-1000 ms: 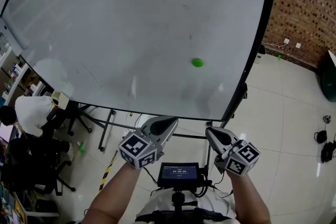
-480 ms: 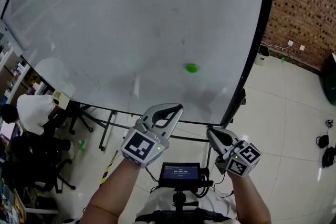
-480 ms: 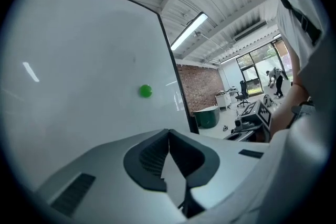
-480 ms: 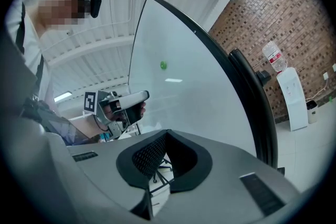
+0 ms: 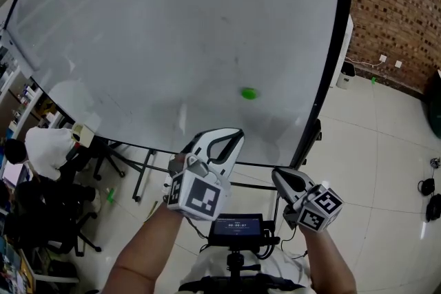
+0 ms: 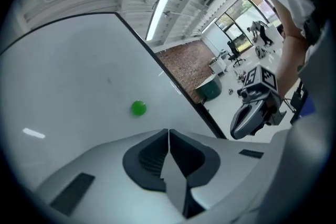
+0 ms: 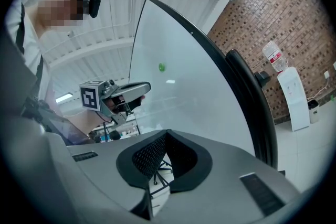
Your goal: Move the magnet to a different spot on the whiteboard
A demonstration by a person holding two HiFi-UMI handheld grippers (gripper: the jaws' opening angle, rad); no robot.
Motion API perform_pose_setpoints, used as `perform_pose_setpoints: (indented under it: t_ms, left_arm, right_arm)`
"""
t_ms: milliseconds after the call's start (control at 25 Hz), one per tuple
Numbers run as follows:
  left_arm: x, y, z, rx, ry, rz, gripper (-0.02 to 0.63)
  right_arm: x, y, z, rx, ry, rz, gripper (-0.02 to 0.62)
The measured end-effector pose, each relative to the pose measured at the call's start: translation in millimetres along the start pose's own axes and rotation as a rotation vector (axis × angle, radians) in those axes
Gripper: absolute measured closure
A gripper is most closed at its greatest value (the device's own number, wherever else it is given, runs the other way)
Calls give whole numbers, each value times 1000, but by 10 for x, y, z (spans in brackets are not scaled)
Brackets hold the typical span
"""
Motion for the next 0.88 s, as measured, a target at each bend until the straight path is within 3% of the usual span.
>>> perform_pose_setpoints:
  t_ms: [240,480,880]
  left_arm:
    - [-39,-130,22,-29,-53,195,551]
    - [-63,-230,63,-29,-68,299,546]
    - [-88,-341,88,-30,-94,456,468]
  right_arm:
    - [8,-24,-25,6,4,0,563]
    - [12,-39,-72,19,11,-1,563]
    - [-10,-10,-125,21,19,0,563]
Point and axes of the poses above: the fingertips, and each gripper's own axes: z forward along the fingers, x to its right, y out of its underside, the point moved 3 cm from there along -z, backward along the fingers, and after that the axes turned 2 degrees about -z, right-handed, at the moved point
